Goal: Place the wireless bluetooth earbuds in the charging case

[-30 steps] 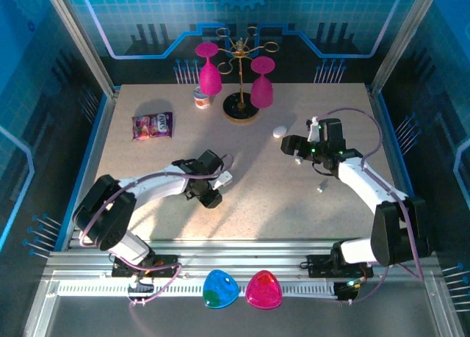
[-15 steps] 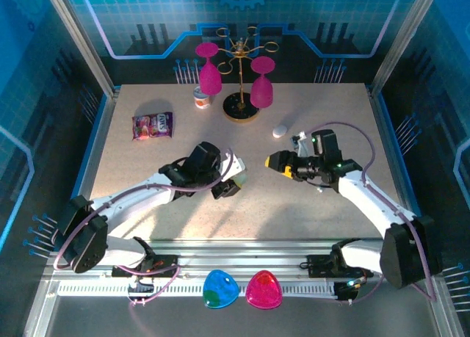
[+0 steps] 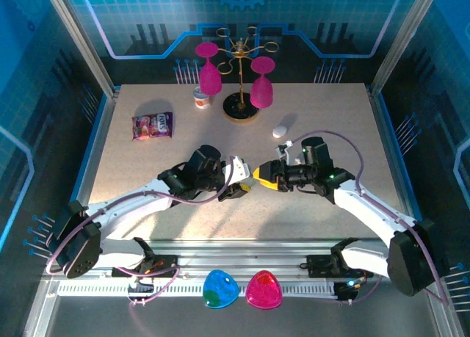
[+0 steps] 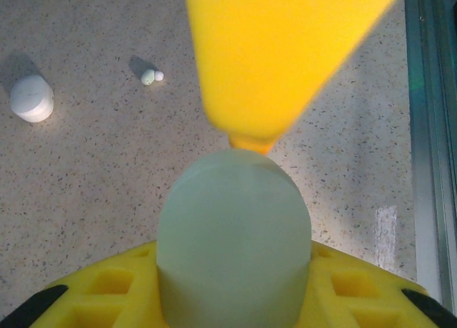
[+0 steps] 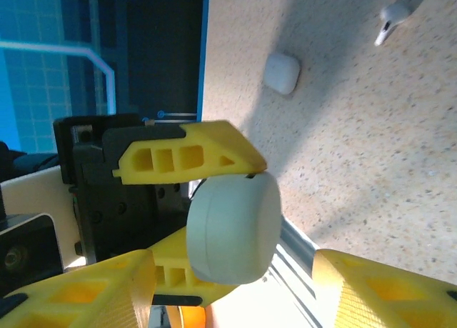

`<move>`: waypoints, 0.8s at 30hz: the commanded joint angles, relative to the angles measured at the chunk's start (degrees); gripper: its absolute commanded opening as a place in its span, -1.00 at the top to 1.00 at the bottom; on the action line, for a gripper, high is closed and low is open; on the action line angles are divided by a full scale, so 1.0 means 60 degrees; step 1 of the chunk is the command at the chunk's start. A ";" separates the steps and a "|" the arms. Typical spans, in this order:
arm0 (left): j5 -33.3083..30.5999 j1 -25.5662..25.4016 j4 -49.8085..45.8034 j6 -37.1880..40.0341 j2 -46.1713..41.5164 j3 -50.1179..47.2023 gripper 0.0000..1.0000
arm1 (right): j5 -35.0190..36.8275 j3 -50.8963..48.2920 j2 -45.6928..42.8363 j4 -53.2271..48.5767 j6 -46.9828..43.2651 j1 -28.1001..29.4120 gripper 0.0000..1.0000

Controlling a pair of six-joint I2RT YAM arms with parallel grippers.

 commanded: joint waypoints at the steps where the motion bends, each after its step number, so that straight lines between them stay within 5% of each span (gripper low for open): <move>1: 0.0271 -0.0054 0.0322 0.0192 -0.0243 -0.0172 0.31 | -0.0195 -0.0074 0.0129 0.0625 0.0450 0.0303 -0.12; 10: 0.0236 -0.0047 0.0383 0.0202 -0.0262 -0.0275 0.30 | -0.0074 -0.0272 0.0288 0.0777 0.0595 0.0437 0.42; 19: 0.0390 -0.0055 0.0364 0.0256 -0.0241 -0.0144 0.29 | 0.0025 -0.0195 0.0528 0.0865 0.0566 0.0452 0.21; 24: 0.0419 -0.0050 0.0288 0.0267 -0.0146 -0.0083 0.28 | 0.0001 -0.0186 0.0763 0.0995 0.0580 0.0467 0.27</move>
